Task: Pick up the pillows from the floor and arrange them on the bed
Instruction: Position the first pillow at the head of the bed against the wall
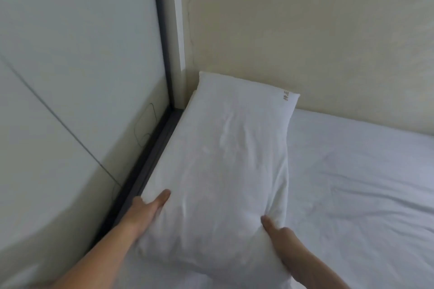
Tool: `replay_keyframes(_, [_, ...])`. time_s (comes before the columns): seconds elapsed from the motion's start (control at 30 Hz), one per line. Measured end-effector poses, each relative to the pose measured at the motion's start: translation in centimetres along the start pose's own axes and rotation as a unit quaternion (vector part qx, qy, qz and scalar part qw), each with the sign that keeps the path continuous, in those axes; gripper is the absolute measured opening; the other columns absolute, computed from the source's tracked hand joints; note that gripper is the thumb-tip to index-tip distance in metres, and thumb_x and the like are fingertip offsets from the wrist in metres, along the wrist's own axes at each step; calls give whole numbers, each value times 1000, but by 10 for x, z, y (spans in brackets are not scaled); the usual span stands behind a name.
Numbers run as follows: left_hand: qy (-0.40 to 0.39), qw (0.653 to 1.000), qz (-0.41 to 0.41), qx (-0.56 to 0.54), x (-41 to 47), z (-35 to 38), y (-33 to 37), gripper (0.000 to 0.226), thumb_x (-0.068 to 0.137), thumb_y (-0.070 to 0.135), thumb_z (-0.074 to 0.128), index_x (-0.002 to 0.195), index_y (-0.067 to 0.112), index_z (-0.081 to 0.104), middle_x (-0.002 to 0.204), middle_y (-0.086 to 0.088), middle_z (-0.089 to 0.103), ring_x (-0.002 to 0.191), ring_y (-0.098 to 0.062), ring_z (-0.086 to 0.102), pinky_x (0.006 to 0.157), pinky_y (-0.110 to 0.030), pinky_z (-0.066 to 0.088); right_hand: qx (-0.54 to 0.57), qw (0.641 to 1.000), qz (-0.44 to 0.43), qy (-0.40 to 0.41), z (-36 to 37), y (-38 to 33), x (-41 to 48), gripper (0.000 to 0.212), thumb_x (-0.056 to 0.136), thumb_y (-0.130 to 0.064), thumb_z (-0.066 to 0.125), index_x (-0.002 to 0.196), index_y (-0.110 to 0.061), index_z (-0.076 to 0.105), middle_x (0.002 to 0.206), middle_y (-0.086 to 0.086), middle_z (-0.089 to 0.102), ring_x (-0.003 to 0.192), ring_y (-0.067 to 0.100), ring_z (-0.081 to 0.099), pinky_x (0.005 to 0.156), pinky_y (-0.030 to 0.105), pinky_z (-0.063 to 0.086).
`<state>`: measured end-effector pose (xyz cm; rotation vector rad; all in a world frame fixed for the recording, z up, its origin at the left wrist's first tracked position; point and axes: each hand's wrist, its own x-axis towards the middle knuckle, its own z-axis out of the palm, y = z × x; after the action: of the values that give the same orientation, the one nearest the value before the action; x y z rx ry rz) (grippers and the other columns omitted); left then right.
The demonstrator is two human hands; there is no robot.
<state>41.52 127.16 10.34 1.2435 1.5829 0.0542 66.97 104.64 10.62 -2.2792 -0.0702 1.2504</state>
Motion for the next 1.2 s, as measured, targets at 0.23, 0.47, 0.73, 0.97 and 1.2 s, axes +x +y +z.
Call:
replay_keyframes(0.23, [118,939,102,307,-18,3,6,96,78,76,37,150,21,5,156,-15,21,139,-37,24,111,-58,22,-257,943,-140,159,5,-9,-33,60,92,-47,46,139,-13,30,139,18,39,124,38,41,98,45,38])
replay_keyframes(0.47, [-36,824,273,496,-43,80,-7,72,86,72,18,144,45,-13,157,9,-25,145,-23,-18,111,-66,3,-374,892,-243,70,47,35,-37,75,90,-64,31,149,-35,-4,162,-5,-12,147,25,-5,115,55,18])
replay_keyframes(0.73, [43,806,200,556,-128,56,-7,50,89,41,42,134,23,31,135,-8,40,118,-33,44,88,-48,39,-365,902,-205,105,-13,73,-108,65,96,-40,41,150,-22,9,148,12,34,131,32,37,102,45,37])
replay_keyframes(0.97, [-16,800,293,523,-264,175,-29,67,92,44,41,149,21,14,156,-9,20,137,-31,28,108,-50,28,-395,879,-243,116,-101,135,-164,67,95,-42,43,149,-23,9,151,12,30,134,32,34,105,44,35])
replay_keyframes(1.2, [-111,784,340,508,-367,248,3,64,92,36,39,149,20,13,156,-7,21,138,-29,27,111,-49,25,-414,882,-186,126,-208,195,-189,72,92,-51,46,150,-25,12,152,7,32,131,31,38,101,42,39])
